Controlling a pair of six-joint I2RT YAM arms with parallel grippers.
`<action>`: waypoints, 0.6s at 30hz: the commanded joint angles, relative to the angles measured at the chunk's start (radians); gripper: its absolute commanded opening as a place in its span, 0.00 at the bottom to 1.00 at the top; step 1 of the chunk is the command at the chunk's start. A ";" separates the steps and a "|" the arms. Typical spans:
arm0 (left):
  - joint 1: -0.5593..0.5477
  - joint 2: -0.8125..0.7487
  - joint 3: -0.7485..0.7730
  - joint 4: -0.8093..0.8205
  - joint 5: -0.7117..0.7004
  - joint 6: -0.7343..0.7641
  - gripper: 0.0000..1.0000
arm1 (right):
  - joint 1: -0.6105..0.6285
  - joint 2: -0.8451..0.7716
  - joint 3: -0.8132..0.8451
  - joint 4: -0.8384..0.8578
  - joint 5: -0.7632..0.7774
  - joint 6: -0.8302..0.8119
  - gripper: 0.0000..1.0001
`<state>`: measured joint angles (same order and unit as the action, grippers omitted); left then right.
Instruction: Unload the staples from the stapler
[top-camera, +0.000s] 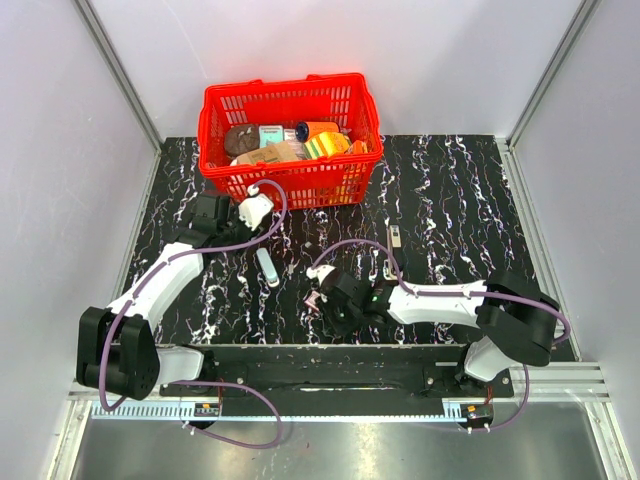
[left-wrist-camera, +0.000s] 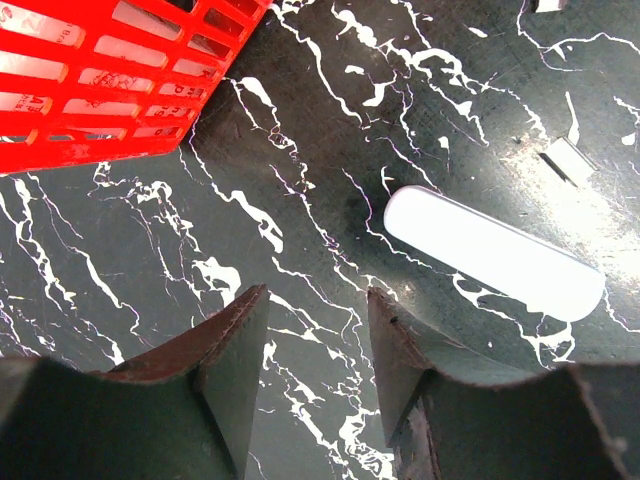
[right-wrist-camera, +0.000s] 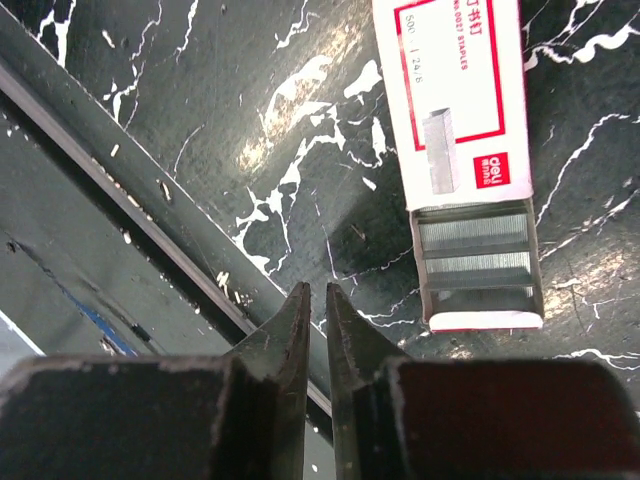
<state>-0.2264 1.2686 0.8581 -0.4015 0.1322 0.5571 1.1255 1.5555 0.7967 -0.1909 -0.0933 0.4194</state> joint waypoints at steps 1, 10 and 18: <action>0.006 -0.015 0.050 0.013 0.020 -0.006 0.49 | 0.005 -0.003 -0.002 0.042 0.075 0.047 0.16; 0.001 -0.003 0.048 0.013 0.056 -0.008 0.51 | 0.003 0.000 -0.001 -0.071 0.246 0.079 0.17; -0.128 0.080 0.051 0.046 0.044 -0.016 0.52 | -0.013 0.002 0.002 -0.088 0.283 0.105 0.18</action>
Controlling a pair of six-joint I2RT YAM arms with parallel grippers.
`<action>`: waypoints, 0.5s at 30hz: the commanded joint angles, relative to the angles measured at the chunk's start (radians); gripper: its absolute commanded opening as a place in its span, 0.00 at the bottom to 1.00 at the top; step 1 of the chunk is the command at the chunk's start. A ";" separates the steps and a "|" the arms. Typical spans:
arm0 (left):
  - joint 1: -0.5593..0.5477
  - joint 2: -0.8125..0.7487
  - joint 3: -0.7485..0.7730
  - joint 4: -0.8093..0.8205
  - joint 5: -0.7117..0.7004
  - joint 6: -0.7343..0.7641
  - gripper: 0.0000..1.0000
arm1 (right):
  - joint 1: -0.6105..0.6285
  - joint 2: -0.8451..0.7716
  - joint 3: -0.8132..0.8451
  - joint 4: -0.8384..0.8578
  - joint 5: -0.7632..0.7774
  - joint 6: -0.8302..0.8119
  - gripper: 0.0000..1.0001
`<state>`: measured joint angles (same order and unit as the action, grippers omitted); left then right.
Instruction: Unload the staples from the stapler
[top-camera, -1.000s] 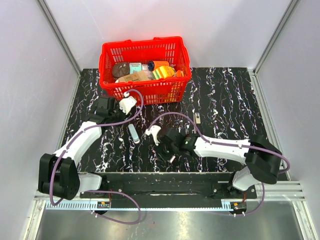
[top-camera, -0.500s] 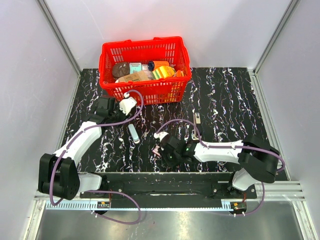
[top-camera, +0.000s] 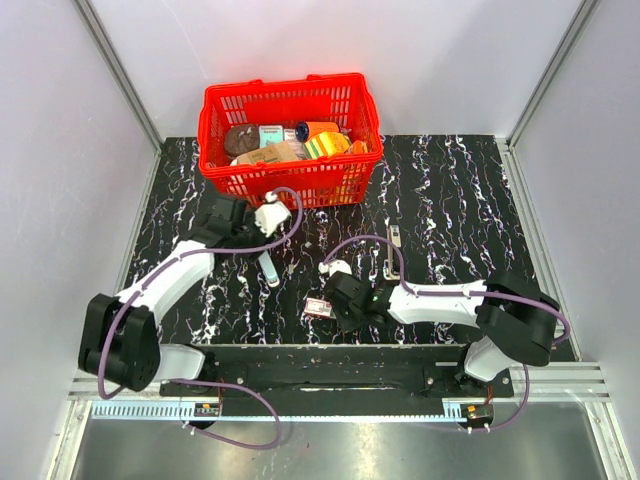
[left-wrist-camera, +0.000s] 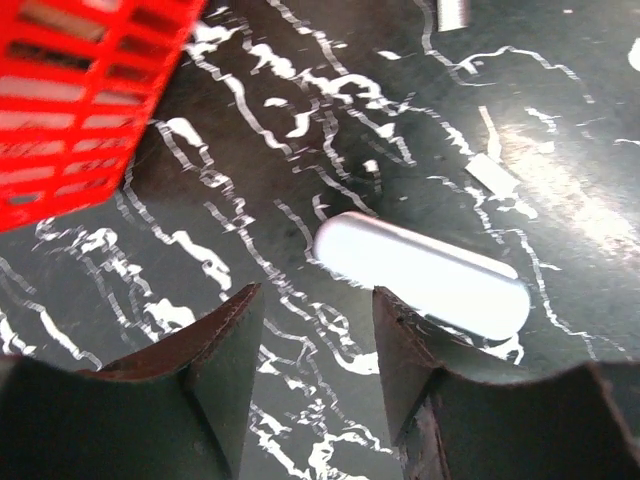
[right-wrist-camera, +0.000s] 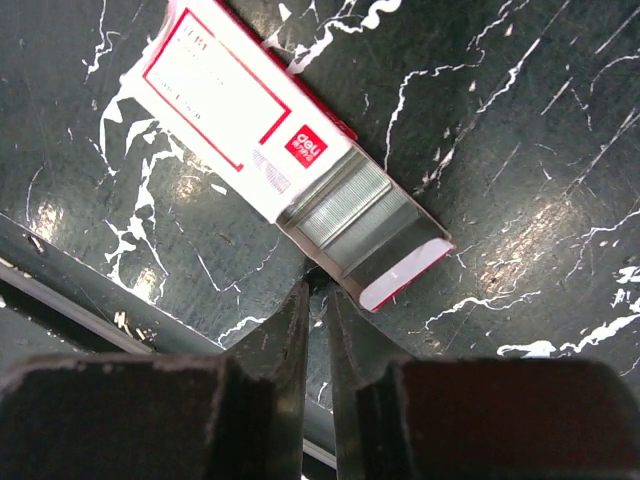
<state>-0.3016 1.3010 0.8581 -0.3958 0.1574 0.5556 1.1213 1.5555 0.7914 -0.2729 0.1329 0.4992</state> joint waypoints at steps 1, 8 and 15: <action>-0.073 0.059 0.056 0.043 0.018 -0.014 0.52 | -0.009 0.000 0.008 -0.003 0.054 0.025 0.18; -0.160 0.144 0.081 0.060 0.021 0.004 0.52 | -0.011 0.003 0.009 0.038 -0.030 0.051 0.20; -0.199 0.196 0.091 0.054 0.143 0.131 0.57 | -0.006 -0.049 -0.037 0.106 -0.073 0.130 0.27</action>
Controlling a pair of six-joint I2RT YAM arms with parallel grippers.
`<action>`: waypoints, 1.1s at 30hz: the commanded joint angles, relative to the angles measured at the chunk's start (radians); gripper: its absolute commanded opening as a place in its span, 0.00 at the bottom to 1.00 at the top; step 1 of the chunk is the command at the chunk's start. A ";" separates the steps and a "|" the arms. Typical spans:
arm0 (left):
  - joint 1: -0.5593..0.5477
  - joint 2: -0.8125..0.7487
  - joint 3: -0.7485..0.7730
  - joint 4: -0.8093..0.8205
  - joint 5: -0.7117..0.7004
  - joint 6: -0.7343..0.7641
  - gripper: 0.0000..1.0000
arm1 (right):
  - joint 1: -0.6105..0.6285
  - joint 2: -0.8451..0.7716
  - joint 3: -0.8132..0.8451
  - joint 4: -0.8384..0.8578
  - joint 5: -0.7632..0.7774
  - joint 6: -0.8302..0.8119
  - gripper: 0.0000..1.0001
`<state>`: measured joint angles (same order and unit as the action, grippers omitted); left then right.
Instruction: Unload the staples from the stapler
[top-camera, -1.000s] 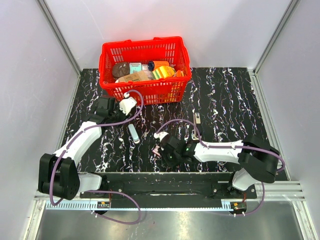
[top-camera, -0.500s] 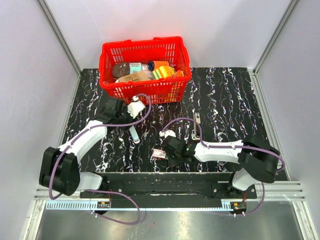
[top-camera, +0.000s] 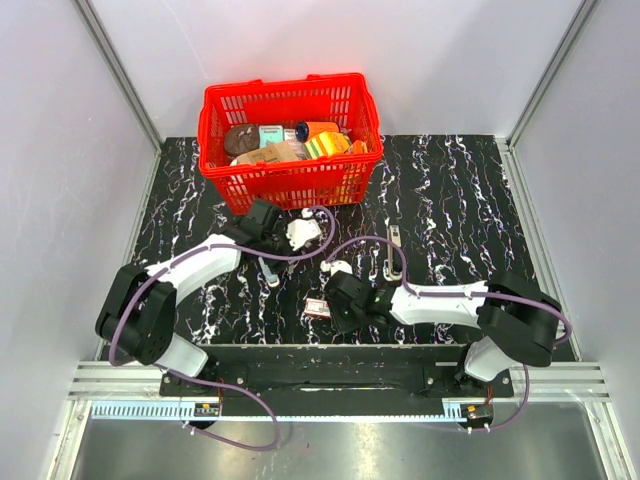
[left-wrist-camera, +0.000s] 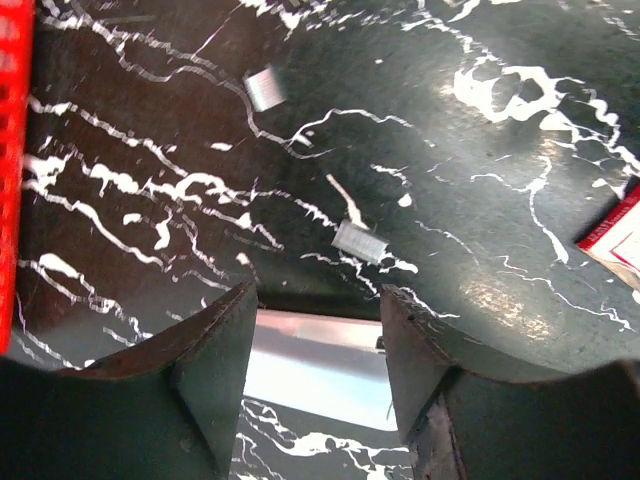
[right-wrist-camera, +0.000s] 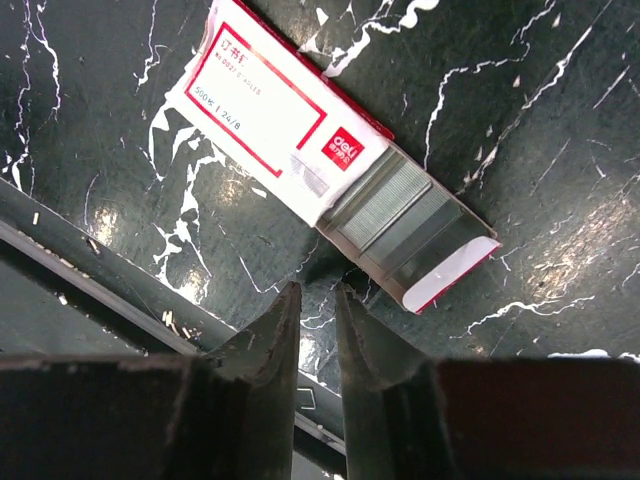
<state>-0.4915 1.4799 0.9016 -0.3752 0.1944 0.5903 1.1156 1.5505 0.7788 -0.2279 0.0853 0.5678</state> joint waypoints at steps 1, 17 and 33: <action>-0.009 0.025 0.049 0.032 0.117 0.117 0.58 | -0.002 -0.047 -0.027 0.062 -0.028 0.069 0.27; -0.012 0.161 0.096 0.064 -0.075 -0.318 0.78 | 0.003 -0.408 -0.096 0.007 0.152 0.084 0.61; -0.087 0.240 0.109 0.035 -0.260 -0.639 0.68 | 0.003 -0.503 -0.119 -0.030 0.186 0.070 0.58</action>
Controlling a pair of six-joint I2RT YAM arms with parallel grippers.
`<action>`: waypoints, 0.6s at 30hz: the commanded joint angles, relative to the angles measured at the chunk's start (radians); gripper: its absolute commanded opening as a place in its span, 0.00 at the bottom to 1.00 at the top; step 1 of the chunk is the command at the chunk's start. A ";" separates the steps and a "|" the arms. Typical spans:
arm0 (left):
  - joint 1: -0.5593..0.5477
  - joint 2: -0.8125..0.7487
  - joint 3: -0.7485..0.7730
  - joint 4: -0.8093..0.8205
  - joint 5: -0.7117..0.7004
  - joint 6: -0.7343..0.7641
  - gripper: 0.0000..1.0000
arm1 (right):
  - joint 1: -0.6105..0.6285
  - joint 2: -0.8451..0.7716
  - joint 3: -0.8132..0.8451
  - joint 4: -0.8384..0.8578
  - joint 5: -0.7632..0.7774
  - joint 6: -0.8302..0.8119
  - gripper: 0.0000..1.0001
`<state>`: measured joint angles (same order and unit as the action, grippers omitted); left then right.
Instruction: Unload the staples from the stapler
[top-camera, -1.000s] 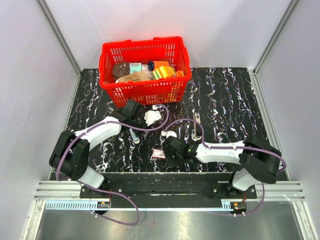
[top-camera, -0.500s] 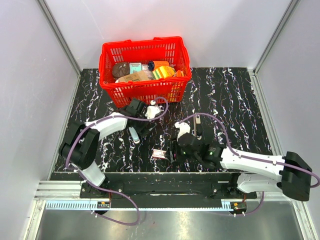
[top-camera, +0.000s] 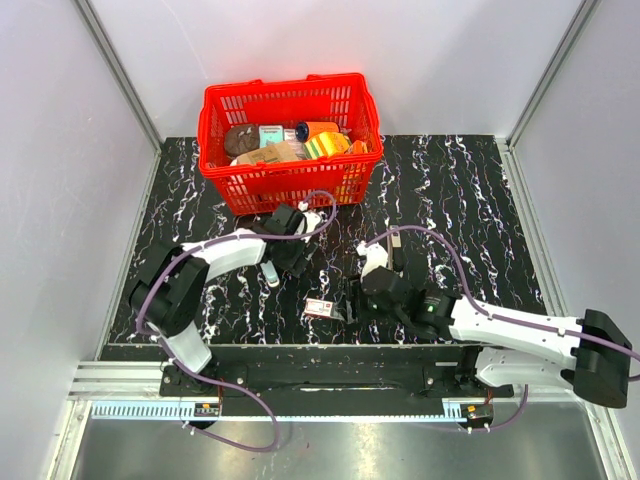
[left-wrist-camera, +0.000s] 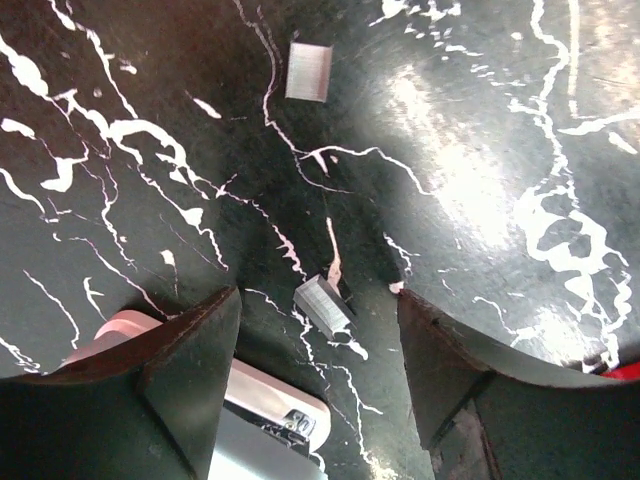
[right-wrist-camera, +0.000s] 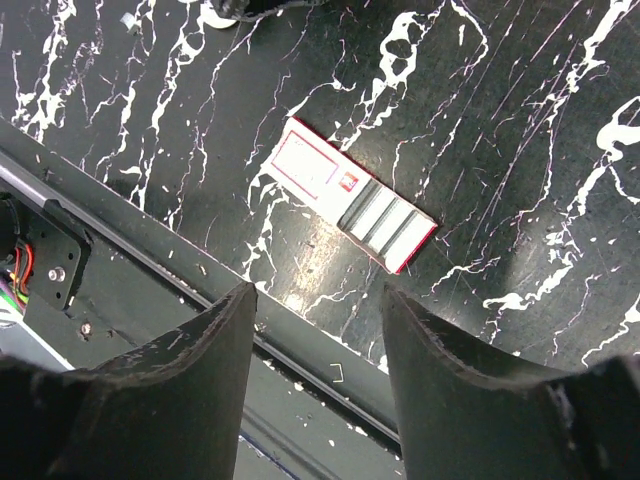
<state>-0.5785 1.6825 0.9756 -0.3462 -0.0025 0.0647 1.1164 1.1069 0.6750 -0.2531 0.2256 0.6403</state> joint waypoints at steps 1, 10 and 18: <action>0.000 0.048 0.035 0.006 -0.073 -0.117 0.68 | 0.002 -0.071 -0.023 -0.005 0.046 -0.001 0.58; -0.021 0.091 0.066 -0.028 -0.050 -0.126 0.49 | 0.002 -0.110 -0.031 -0.032 0.072 -0.017 0.55; -0.044 0.022 0.052 -0.074 -0.088 -0.109 0.44 | 0.003 -0.108 -0.023 -0.049 0.073 -0.039 0.55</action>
<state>-0.6083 1.7439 1.0218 -0.3584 -0.0433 -0.0502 1.1164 1.0111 0.6445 -0.2935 0.2543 0.6239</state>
